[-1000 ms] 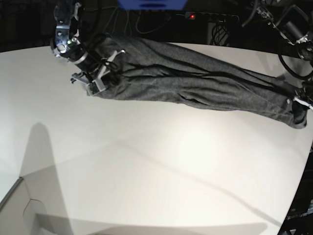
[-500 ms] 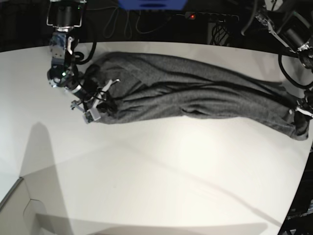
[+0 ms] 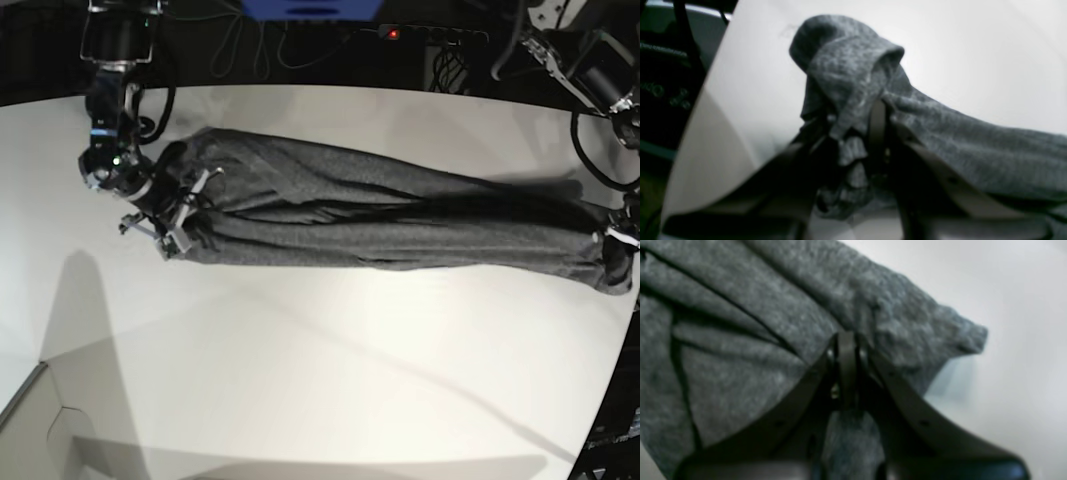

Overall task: Layout the t-shirt on the table in an organized manner, then fold the t-shirt properly
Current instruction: 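Hold the collar end with the right gripper and pull it taut, then lift the hem end with the left gripper and fold it toward the right gripper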

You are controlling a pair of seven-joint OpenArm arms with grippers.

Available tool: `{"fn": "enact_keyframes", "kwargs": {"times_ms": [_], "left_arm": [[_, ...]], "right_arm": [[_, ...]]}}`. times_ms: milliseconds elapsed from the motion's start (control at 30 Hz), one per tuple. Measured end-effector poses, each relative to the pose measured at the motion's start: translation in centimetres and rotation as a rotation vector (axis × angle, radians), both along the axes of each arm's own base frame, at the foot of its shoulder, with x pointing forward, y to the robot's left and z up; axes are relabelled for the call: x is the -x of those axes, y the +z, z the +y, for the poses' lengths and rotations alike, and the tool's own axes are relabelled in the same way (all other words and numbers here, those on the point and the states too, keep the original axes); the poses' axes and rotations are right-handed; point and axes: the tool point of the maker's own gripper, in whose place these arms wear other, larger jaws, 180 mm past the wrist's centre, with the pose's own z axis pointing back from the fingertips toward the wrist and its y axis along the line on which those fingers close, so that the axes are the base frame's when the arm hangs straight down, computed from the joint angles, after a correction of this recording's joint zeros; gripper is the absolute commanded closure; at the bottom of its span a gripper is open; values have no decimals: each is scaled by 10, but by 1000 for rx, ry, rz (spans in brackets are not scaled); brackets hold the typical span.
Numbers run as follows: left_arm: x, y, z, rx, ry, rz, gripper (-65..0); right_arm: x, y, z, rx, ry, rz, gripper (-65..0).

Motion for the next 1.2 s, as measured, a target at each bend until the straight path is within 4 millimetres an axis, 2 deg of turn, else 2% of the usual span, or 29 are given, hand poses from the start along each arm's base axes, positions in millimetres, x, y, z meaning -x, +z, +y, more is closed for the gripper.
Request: {"fn": "enact_keyframes", "kwargs": {"times_ms": [133,233,333,500,600,667,767,933,1067,1200], "left_arm": [[-9,29,-13,-49,-14,-92,0],[-6,35,-24,-68,-28,-73,0],[-3,43,-25,-102,-30,-63,0],[1,52,-40,-123,-41,-85,0],[11,54,-50,-150,-44,-83,0],[9,57,-66,-167,-83,-88,0],[5,61,-101,-182,-184,-121,0],[8,36,-148,-178,-318,-42,0],[0,38,-186,-144,-414,-82,0],[0,28,-209,-145,-489,-48,0]], "right_arm": [[8,17,16,-17,11,-51,0],[14,23,19,-11,20,-65,0],[24,23,22,-14,6,-55,0],[45,33,29,-2,16,-59,0],[64,23,31,19,8,16,0],[70,18,35,14,4,46,0],[74,17,39,3,5,50,0],[83,12,38,1,3,74,0],[79,15,38,-1,0,58,0],[83,13,37,1,-1,69,0]]}}
